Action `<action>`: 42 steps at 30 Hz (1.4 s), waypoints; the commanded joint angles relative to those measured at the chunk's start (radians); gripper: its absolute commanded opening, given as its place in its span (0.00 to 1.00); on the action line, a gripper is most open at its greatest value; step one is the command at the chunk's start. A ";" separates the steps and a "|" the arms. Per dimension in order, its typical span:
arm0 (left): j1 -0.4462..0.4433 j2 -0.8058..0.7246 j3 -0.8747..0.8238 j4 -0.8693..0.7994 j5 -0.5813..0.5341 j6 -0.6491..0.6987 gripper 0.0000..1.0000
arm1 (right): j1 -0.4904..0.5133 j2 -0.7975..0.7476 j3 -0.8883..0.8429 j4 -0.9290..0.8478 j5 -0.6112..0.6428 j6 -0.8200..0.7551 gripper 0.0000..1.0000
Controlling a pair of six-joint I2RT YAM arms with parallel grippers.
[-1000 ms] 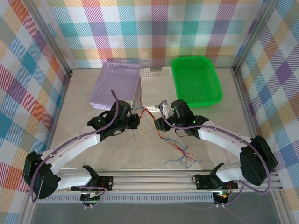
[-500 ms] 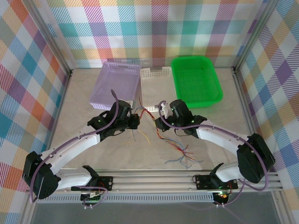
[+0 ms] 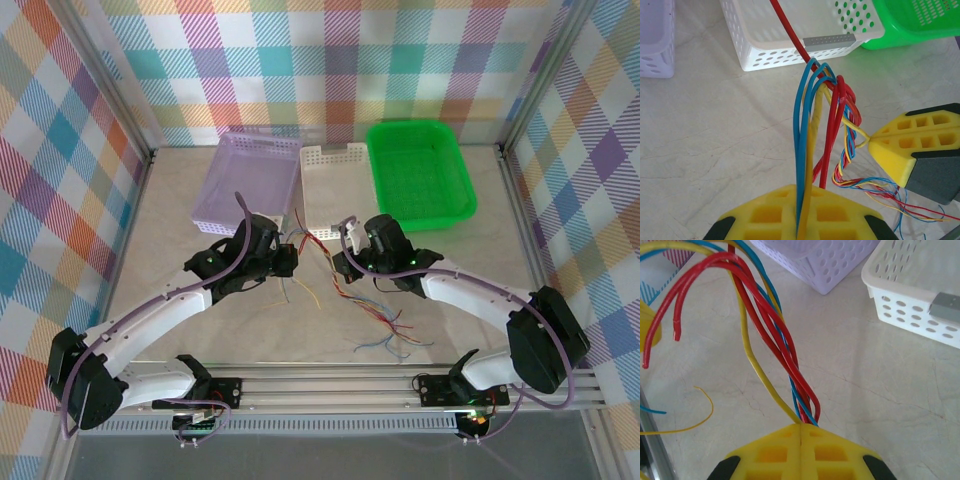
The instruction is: Untangle the cables
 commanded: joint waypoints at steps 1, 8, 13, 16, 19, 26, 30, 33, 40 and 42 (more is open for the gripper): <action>-0.012 -0.027 0.010 -0.006 -0.007 0.008 0.00 | -0.003 -0.029 -0.014 0.057 -0.050 0.000 0.00; -0.013 -0.032 0.008 -0.004 0.001 0.005 0.00 | -0.005 -0.037 -0.031 0.099 -0.088 0.008 0.07; -0.012 -0.030 0.008 0.003 0.006 0.003 0.00 | -0.005 -0.032 -0.025 0.091 -0.064 -0.001 0.29; -0.013 -0.032 0.009 0.005 0.010 0.001 0.00 | -0.005 -0.022 -0.021 0.090 -0.062 -0.008 0.20; -0.011 -0.037 0.009 0.010 0.015 -0.002 0.00 | -0.005 -0.014 -0.016 0.094 -0.060 -0.012 0.19; -0.012 -0.055 0.006 0.016 0.032 -0.009 0.00 | -0.009 0.012 -0.010 0.100 -0.038 -0.019 0.18; -0.012 -0.063 0.002 0.019 0.038 -0.013 0.00 | -0.014 0.019 -0.009 0.109 -0.029 -0.016 0.07; -0.013 -0.074 -0.001 0.022 0.044 -0.015 0.00 | -0.019 0.014 -0.015 0.119 -0.024 -0.009 0.00; -0.013 -0.089 -0.005 0.024 0.053 -0.019 0.00 | -0.034 -0.020 -0.053 0.163 -0.061 0.016 0.00; -0.013 -0.089 -0.007 0.024 0.057 -0.022 0.00 | -0.035 -0.037 -0.066 0.180 -0.093 0.020 0.09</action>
